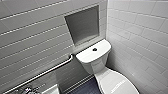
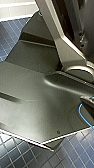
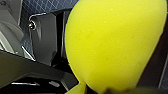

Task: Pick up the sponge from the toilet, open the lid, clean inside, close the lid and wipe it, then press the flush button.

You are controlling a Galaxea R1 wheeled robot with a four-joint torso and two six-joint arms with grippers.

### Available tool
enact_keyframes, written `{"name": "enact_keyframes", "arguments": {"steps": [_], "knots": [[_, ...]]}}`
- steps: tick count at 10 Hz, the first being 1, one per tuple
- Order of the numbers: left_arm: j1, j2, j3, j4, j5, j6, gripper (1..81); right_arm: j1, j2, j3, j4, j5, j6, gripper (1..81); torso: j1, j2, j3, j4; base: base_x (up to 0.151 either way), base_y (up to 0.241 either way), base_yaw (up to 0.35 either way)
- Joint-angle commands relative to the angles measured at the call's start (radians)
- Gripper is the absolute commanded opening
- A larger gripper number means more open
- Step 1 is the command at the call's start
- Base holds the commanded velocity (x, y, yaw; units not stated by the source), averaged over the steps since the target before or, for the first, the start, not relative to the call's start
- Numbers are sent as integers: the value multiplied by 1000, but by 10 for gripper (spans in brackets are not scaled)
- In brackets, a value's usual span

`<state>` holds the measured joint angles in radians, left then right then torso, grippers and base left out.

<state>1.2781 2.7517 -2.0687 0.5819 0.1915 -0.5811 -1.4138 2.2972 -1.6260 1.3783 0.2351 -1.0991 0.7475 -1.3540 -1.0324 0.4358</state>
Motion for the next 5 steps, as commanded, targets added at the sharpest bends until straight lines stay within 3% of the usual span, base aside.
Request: {"name": "enact_keyframes", "arguments": {"steps": [1,2,4,5], "knots": [[-22,-23,10,4,62,0,811,-26,32,-29,-22,-111,-4,10,-62,96,73,-71,0,0,0],[-22,-21,2,4,62,1,811,-29,49,-49,-22,-111,-4,10,-85,132,111,-82,0,0,0],[-24,-3,-28,4,62,0,811,-31,96,-107,-21,-112,-5,10,-129,198,180,-58,0,0,0],[-22,5,-37,4,62,0,811,-35,119,-139,-22,-114,-7,10,-153,236,217,-63,0,0,0]]}}
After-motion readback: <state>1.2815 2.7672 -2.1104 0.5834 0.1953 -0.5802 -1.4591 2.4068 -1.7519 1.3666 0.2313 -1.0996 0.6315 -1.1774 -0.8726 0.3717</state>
